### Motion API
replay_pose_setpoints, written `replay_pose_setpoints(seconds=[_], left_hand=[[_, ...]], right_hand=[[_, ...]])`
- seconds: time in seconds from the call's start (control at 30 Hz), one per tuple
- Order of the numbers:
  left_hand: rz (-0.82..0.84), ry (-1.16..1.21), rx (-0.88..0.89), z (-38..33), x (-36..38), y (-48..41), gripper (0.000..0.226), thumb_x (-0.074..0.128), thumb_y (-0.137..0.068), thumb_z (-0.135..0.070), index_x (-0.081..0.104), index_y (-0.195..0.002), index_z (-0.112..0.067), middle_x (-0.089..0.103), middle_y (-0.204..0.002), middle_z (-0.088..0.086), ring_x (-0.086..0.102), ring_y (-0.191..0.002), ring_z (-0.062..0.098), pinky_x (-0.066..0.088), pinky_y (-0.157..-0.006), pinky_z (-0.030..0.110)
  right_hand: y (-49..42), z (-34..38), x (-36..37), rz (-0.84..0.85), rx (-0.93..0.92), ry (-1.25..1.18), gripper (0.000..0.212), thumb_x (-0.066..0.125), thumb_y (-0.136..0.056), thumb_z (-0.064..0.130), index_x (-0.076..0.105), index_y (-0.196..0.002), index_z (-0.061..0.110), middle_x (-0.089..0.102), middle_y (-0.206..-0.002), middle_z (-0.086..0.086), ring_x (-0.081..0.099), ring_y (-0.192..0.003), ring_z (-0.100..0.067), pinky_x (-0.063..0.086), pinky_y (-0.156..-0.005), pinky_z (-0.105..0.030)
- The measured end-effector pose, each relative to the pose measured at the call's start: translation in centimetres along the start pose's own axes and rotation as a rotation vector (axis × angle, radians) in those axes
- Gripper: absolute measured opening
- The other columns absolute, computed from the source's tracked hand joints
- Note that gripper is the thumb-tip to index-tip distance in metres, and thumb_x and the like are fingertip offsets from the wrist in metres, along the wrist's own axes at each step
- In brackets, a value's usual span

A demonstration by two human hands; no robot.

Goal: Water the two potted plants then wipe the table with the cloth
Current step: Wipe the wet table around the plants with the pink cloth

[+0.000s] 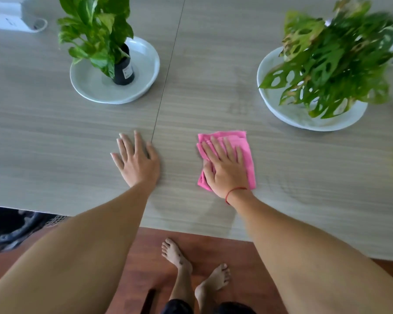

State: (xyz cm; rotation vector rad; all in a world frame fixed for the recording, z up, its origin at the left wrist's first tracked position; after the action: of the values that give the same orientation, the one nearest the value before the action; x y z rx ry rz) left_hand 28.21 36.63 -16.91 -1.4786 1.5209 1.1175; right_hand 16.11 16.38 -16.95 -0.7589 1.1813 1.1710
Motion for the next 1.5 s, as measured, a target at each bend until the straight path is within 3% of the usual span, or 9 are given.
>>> replay_pose_setpoints(seconds=[0.23, 0.43, 0.53, 0.7, 0.87, 1.03, 1.17, 1.37, 1.5], left_hand=[[-0.05, -0.047, -0.001, -0.1, 0.5, -0.4, 0.056, 0.024, -0.098, -0.041, 0.016, -0.153, -0.032, 0.003, -0.163, 0.008, -0.004, -0.15, 0.019, -0.006, -0.119, 0.048], [-0.055, -0.038, 0.014, -0.1, 0.5, -0.4, 0.056, 0.026, -0.098, -0.038, 0.017, -0.153, -0.032, 0.004, -0.163, 0.008, -0.002, -0.15, 0.019, -0.006, -0.119, 0.048], [-0.043, 0.0, -0.007, 0.0, 0.2, -0.5, 0.056, 0.029, -0.098, -0.036, 0.021, -0.153, -0.031, 0.006, -0.163, 0.007, -0.001, -0.15, 0.018, -0.006, -0.119, 0.048], [-0.036, 0.068, -0.073, -2.7, -0.5, -0.1, 0.054, 0.036, -0.096, -0.025, 0.03, -0.15, -0.021, 0.012, -0.161, 0.01, 0.001, -0.15, 0.02, -0.005, -0.117, 0.054], [0.064, 0.081, 0.217, -8.4, 2.6, 3.2, 0.052, 0.033, -0.1, -0.03, 0.029, -0.151, -0.024, 0.011, -0.162, 0.006, -0.001, -0.15, 0.018, -0.006, -0.12, 0.047], [0.033, 0.012, 0.231, -8.4, 3.9, 3.8, 0.055, 0.026, -0.1, -0.038, 0.021, -0.154, -0.027, 0.006, -0.163, 0.004, -0.003, -0.15, 0.016, -0.007, -0.12, 0.044], [-0.007, 0.0, 0.238, -8.7, 3.7, 4.1, 0.054, 0.029, -0.1, -0.035, 0.024, -0.153, -0.026, 0.011, -0.162, 0.005, 0.001, -0.15, 0.018, -0.004, -0.12, 0.047], [-0.023, -0.002, 0.25, -8.8, 4.1, 3.3, 0.054, 0.029, -0.1, -0.033, 0.022, -0.153, -0.028, 0.009, -0.162, 0.005, 0.0, -0.15, 0.019, -0.006, -0.12, 0.047], [-0.002, 0.003, 0.269, -8.8, 4.1, 3.4, 0.053, 0.026, -0.101, -0.032, 0.021, -0.154, -0.028, 0.009, -0.162, 0.005, 0.001, -0.15, 0.018, -0.006, -0.12, 0.045]], right_hand=[[-8.7, 0.5, -0.3, -0.055, 0.359, -0.05, 0.053, 0.02, -0.101, 0.043, 0.003, -0.151, 0.038, -0.005, -0.161, 0.004, -0.009, -0.148, -0.034, -0.007, -0.116, -0.06], [-7.2, 7.6, 1.9, -0.018, 0.115, -0.074, 0.052, 0.021, -0.102, 0.043, 0.005, -0.151, 0.037, -0.004, -0.161, 0.004, -0.011, -0.148, -0.032, -0.006, -0.117, -0.059], [-3.5, 7.5, 2.4, 0.008, -0.002, -0.052, 0.052, 0.017, -0.101, 0.044, 0.007, -0.151, 0.035, 0.001, -0.161, 0.007, -0.007, -0.149, -0.027, -0.004, -0.119, -0.055], [1.7, 4.0, 1.7, 0.006, -0.106, -0.073, 0.058, 0.016, -0.092, 0.043, 0.029, -0.147, 0.033, 0.024, -0.158, 0.008, 0.011, -0.149, -0.021, 0.006, -0.121, -0.051], [5.1, -4.4, -0.5, -0.048, 0.083, 0.005, 0.058, 0.012, -0.092, 0.043, 0.022, -0.148, 0.039, 0.018, -0.159, 0.012, 0.008, -0.149, -0.018, 0.007, -0.122, -0.048], [4.5, -7.4, -1.8, -0.111, 0.268, 0.026, 0.053, 0.021, -0.095, 0.042, 0.023, -0.148, 0.039, 0.018, -0.158, 0.013, 0.013, -0.149, -0.021, 0.012, -0.119, -0.053], [1.1, -6.9, -1.5, -0.095, 0.426, -0.023, 0.052, 0.027, -0.101, 0.041, 0.011, -0.15, 0.038, 0.002, -0.161, 0.01, -0.002, -0.149, -0.03, 0.001, -0.118, -0.058], [-4.2, -3.2, -0.7, -0.073, 0.319, -0.001, 0.052, 0.023, -0.101, 0.043, 0.007, -0.151, 0.038, -0.003, -0.161, 0.007, -0.008, -0.148, -0.034, -0.009, -0.115, -0.06], [-2.6, -2.2, -0.2, -0.05, 0.208, 0.007, 0.053, 0.024, -0.101, 0.041, 0.009, -0.151, 0.036, 0.0, -0.161, 0.007, -0.007, -0.148, -0.031, -0.005, -0.118, -0.058]])
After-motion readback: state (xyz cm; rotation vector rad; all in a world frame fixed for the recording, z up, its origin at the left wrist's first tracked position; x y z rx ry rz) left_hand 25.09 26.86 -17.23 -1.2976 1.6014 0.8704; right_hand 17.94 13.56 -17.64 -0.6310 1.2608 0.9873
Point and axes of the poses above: each hand's wrist, its own y-axis away from the middle knuckle, its own x-axis out of the palm, z = x × y, the point moved 8 cm from there along -y, towards the middle knuckle
